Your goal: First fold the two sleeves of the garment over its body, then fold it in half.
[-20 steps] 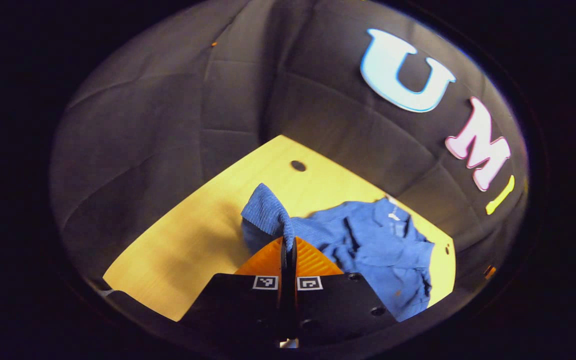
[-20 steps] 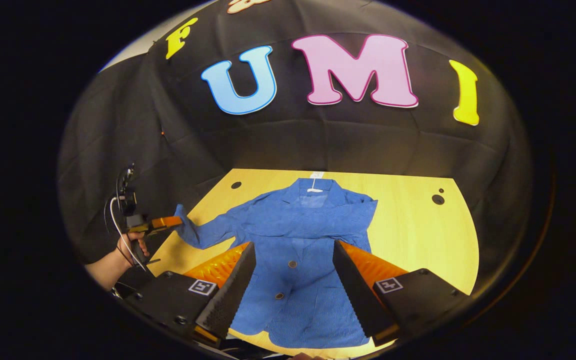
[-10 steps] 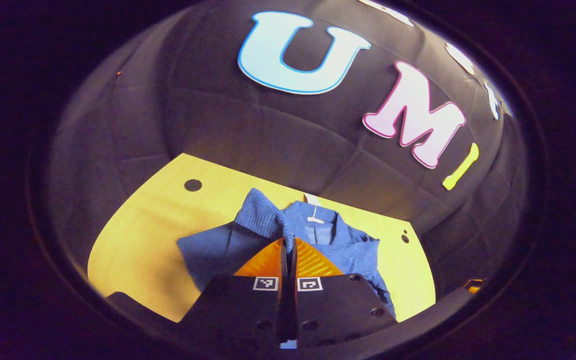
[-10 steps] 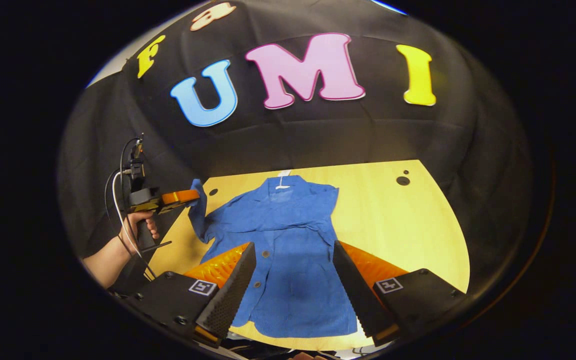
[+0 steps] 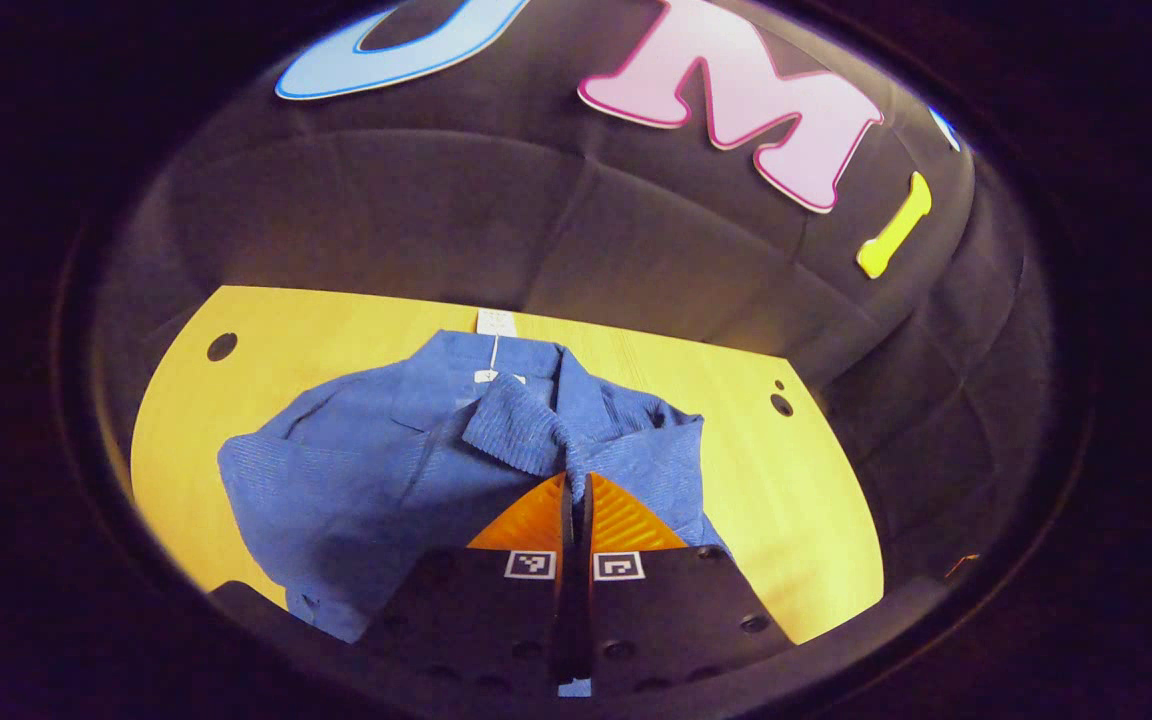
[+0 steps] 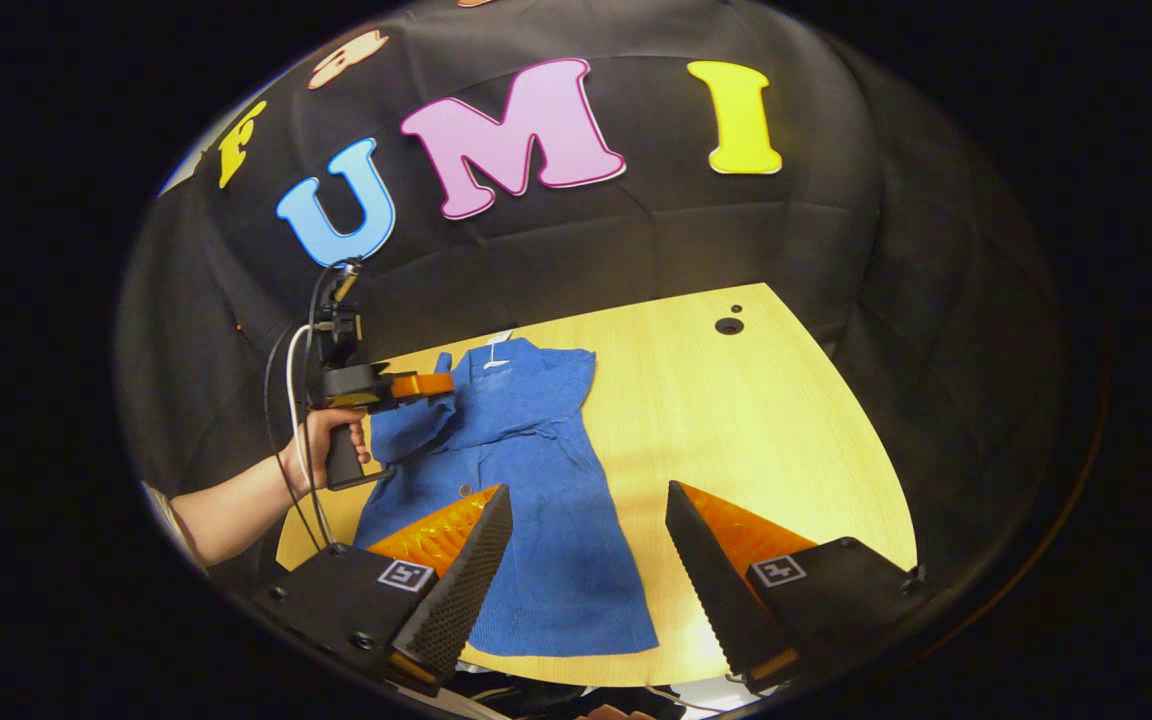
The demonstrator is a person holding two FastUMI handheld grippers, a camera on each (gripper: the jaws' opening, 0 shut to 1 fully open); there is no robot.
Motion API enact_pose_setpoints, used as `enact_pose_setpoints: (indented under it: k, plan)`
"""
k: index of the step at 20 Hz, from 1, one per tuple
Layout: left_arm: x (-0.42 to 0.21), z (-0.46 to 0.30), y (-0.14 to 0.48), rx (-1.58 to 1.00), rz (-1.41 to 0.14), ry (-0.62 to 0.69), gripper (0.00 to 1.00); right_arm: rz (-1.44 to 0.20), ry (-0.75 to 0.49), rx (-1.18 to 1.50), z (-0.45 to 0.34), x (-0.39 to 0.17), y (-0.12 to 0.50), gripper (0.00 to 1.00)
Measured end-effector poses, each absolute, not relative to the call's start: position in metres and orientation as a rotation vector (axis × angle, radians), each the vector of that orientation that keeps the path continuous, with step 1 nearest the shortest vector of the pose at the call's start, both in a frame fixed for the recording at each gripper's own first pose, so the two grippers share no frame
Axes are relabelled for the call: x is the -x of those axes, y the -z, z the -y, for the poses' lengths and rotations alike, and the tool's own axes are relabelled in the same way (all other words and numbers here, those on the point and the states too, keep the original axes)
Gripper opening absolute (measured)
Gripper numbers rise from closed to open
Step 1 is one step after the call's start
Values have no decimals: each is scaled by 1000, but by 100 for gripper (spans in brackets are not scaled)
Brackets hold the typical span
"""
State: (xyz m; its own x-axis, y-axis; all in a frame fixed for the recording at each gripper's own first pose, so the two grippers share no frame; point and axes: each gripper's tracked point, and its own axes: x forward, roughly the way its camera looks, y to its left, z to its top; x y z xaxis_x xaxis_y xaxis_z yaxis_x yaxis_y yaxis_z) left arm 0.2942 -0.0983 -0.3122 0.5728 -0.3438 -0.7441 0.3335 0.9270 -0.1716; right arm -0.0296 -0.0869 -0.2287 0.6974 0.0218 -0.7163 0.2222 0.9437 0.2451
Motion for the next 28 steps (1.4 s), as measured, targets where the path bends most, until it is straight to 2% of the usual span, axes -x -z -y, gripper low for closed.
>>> enact_pose_setpoints:
  k: [9,11,14,17,20,22,25,28]
  plan:
    - [-308,153,362,-155,-926,422,0,-840,127,-374,125,26,251,99]
    - [-298,174,362,-99,-953,498,4,-846,119,-376,125,25,254,99]
    - [-284,205,353,-23,-942,600,77,-855,103,-387,118,26,255,99]
    - [-282,209,331,-31,-866,606,78,-854,91,-385,113,30,255,99]
    - [-272,178,302,1,-787,495,83,-886,83,-393,104,37,261,99]
    - [-250,143,286,-5,-742,448,83,-888,76,-404,96,40,262,99]
    - [-194,75,286,-37,-796,407,83,-924,59,-406,83,49,273,99]
    - [-129,11,297,62,-905,323,83,-976,41,-391,69,58,291,99]
